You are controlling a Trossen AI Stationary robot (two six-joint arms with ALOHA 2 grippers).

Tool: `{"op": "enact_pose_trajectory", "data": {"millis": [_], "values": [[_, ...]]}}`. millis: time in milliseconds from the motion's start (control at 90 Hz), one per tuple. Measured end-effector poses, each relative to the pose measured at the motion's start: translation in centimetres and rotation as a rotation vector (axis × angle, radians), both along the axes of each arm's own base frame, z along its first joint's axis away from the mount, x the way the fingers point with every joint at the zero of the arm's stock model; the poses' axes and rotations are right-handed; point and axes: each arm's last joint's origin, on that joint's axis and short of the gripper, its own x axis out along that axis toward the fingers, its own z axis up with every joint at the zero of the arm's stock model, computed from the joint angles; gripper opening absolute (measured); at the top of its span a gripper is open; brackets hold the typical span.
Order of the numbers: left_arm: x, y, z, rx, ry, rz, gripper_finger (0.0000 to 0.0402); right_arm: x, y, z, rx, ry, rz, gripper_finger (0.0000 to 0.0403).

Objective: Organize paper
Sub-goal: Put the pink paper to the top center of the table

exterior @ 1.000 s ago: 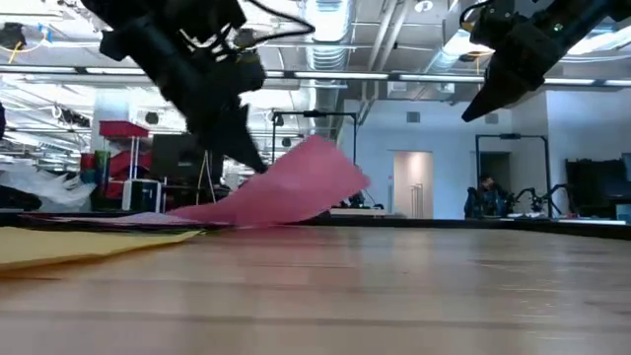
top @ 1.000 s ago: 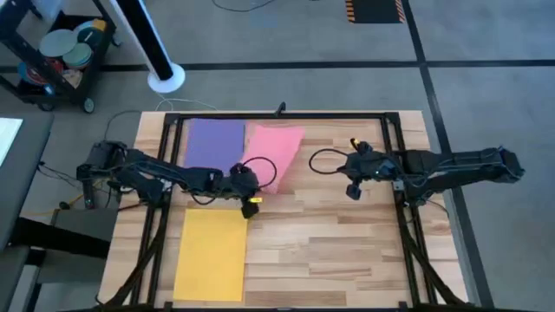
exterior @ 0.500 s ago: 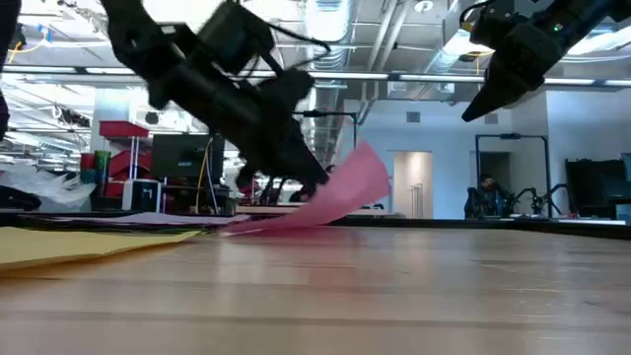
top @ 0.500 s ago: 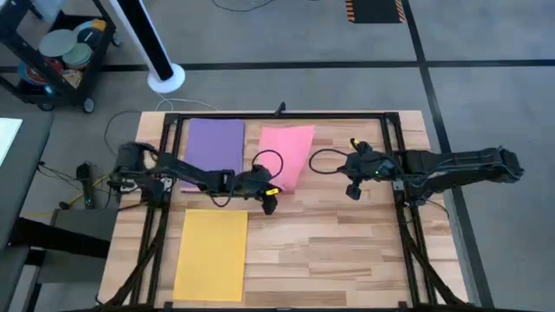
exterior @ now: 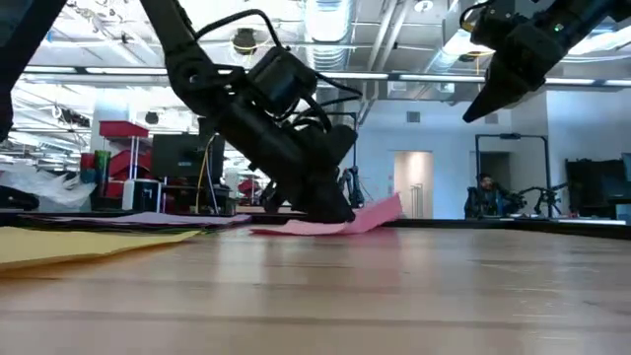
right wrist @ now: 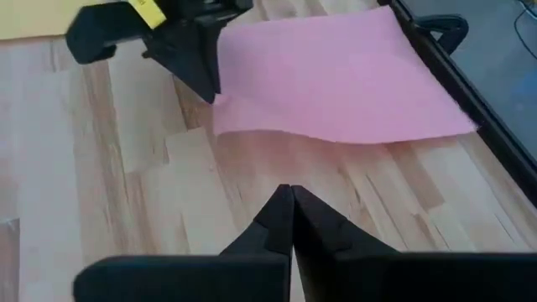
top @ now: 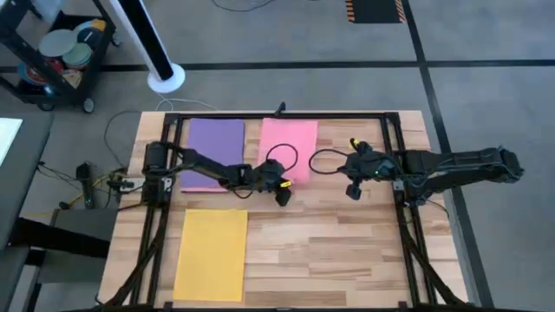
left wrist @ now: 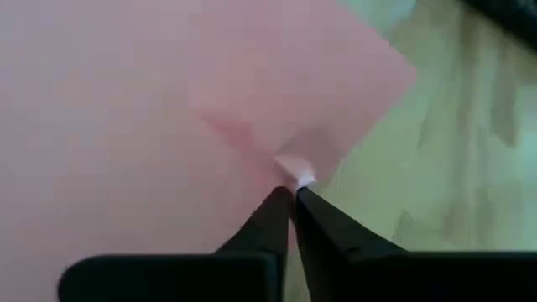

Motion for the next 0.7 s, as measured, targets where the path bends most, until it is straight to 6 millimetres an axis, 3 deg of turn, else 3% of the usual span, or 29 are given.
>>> {"op": "enact_pose_trajectory", "data": {"millis": [267,422,556,700], "values": [[0.2,0.0,0.3,0.007,-0.031,-0.046,0.0118,0.0,0.0,0.0,0.000,0.000,0.000,0.0000],[0.5,-0.5,1.5,0.014,-0.077,-0.129,0.0148,0.0,0.0,0.0,0.000,0.000,0.000,0.0000],[0.6,0.4,2.3,0.096,-0.001,-0.031,0.0130,0.0,0.0,0.0,0.000,0.000,-0.002,0.0000],[0.4,2.5,2.5,0.181,0.059,0.062,0.0064,0.0,0.0,0.0,0.000,0.001,-0.002,0.0000]]}}
